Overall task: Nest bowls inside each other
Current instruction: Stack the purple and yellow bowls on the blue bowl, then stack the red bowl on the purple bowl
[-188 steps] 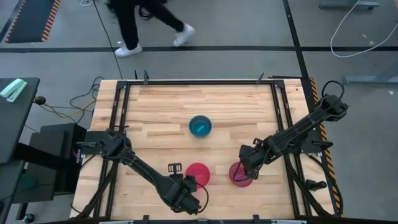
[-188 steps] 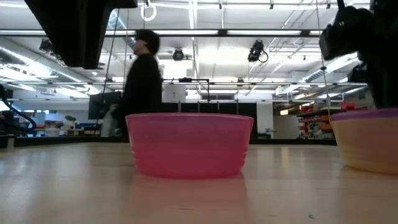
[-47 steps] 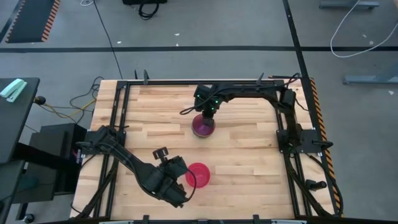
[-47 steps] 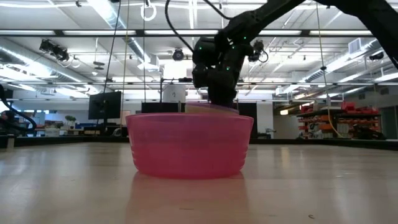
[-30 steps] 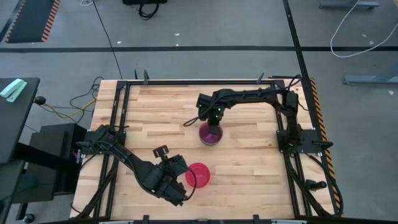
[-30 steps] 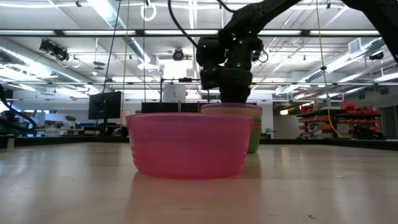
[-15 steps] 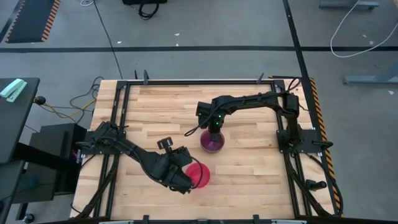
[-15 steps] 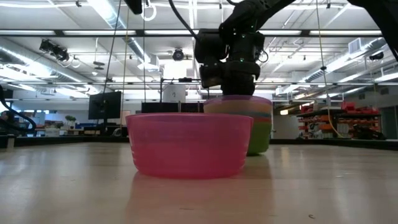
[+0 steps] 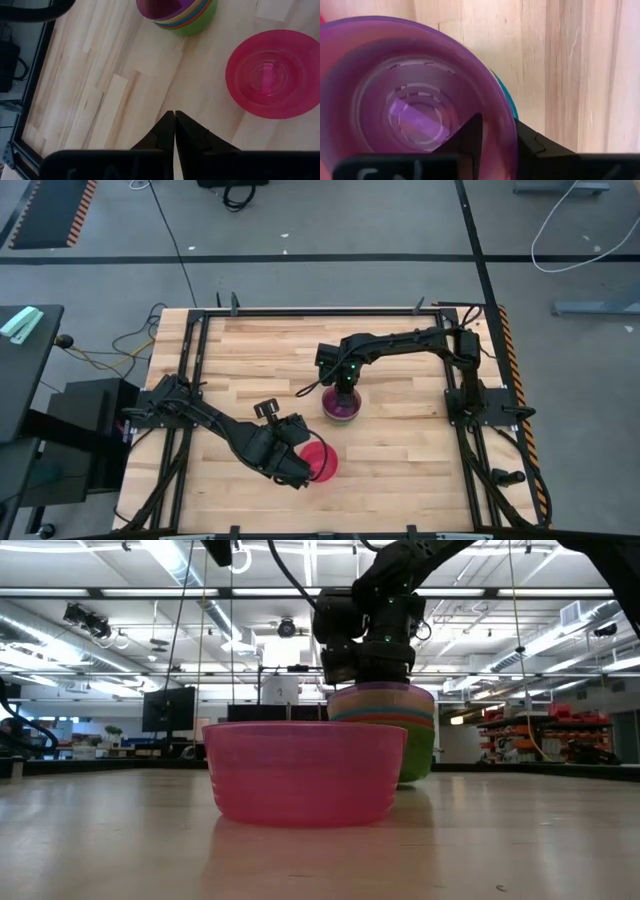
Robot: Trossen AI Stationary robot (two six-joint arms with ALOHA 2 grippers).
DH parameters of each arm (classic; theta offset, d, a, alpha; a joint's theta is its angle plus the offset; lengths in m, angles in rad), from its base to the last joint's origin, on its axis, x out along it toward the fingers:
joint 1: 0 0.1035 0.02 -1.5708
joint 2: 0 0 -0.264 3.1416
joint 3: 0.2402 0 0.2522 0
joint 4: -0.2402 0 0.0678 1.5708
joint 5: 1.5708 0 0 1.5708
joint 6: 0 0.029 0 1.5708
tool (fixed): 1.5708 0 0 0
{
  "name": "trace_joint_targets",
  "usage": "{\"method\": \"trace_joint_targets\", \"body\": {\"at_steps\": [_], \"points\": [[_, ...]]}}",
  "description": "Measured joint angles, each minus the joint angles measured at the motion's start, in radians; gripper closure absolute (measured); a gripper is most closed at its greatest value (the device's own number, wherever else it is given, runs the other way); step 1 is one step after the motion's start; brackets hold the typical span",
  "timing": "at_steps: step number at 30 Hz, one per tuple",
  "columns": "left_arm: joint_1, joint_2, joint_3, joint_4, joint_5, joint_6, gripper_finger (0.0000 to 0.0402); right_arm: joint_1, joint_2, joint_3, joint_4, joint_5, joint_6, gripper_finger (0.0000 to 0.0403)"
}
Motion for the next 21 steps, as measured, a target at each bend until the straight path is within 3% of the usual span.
{"method": "trace_joint_targets", "body": {"at_steps": [13,21], "points": [[0.014,0.000,0.000,0.000,0.005,0.006,0.0378,0.043,-0.131,-0.005,-0.012,0.116,0.025,0.0315],[0.051,0.000,0.000,0.000,0.010,0.025,0.0388,0.029,-0.119,-0.003,-0.028,0.150,0.030,0.0298]]}}
